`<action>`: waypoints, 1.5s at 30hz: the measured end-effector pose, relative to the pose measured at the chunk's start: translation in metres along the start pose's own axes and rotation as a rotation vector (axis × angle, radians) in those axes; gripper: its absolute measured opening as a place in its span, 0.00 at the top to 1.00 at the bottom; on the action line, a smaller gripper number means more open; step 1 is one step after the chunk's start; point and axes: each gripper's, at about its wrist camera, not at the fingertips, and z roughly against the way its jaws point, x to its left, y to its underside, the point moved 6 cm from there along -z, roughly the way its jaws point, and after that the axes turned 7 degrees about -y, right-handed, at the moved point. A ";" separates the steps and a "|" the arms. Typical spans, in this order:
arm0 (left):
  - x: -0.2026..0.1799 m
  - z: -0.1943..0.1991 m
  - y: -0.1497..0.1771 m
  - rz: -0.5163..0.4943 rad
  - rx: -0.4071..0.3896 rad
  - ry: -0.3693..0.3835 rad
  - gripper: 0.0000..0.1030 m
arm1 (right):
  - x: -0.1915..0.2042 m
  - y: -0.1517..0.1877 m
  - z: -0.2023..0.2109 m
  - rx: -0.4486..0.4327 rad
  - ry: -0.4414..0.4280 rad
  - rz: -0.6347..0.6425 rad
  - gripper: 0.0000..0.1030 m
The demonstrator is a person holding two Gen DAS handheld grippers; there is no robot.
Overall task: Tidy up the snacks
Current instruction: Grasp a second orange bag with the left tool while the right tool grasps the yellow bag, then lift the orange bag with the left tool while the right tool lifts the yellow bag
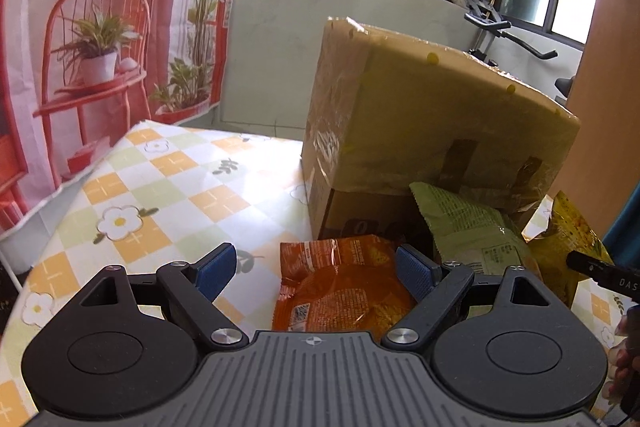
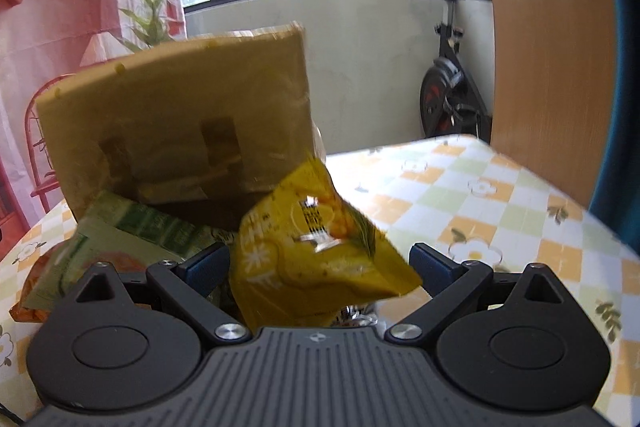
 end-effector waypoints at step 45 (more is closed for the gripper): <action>-0.028 -0.054 0.030 -0.021 0.161 0.078 0.25 | -0.007 0.006 -0.012 0.008 -0.126 -0.137 0.23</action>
